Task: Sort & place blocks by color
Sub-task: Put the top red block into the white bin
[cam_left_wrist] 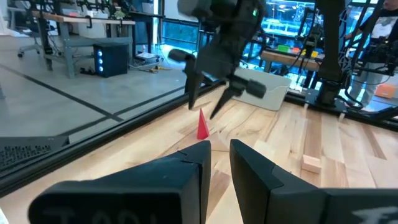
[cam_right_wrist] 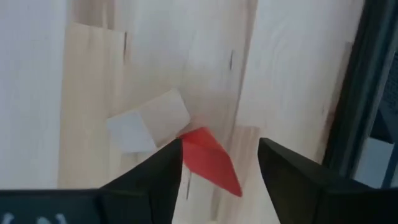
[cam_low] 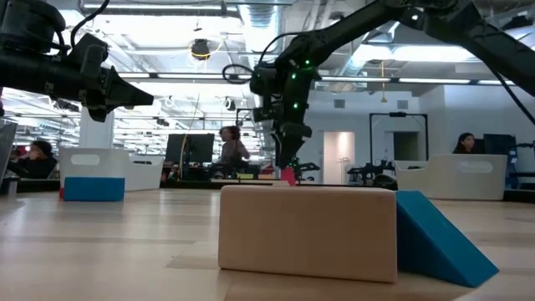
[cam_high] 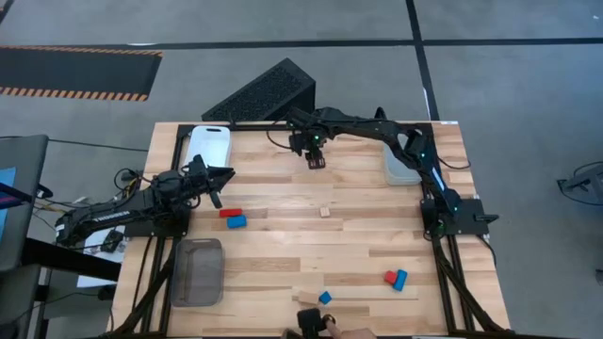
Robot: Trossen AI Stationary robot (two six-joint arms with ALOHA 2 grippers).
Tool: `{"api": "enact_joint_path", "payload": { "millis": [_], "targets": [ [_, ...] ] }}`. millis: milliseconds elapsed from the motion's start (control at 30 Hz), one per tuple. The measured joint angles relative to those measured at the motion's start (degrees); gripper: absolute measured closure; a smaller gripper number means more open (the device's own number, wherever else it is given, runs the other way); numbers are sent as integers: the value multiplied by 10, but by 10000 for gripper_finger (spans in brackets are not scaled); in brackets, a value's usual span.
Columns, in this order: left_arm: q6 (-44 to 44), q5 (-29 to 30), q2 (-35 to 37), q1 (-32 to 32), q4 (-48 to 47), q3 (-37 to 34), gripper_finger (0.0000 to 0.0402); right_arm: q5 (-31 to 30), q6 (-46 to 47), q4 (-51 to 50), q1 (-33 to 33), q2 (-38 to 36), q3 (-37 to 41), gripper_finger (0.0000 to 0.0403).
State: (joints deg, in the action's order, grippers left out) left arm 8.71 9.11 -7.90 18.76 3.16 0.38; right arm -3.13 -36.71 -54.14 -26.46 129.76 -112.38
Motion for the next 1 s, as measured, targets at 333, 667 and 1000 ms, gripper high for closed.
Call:
{"api": "enact_joint_path", "payload": {
  "millis": [333,667,1000],
  "targets": [
    [-4,-1,0,0,0,0,351,2,5,-22,-11,1,-1,258],
    [-5,0,0,0,0,0,351,23,35,-25,-32,9,-2,348],
    [9,2,0,0,1,0,351,34,174,-39,-22,14,-40,382]
  ]
}}
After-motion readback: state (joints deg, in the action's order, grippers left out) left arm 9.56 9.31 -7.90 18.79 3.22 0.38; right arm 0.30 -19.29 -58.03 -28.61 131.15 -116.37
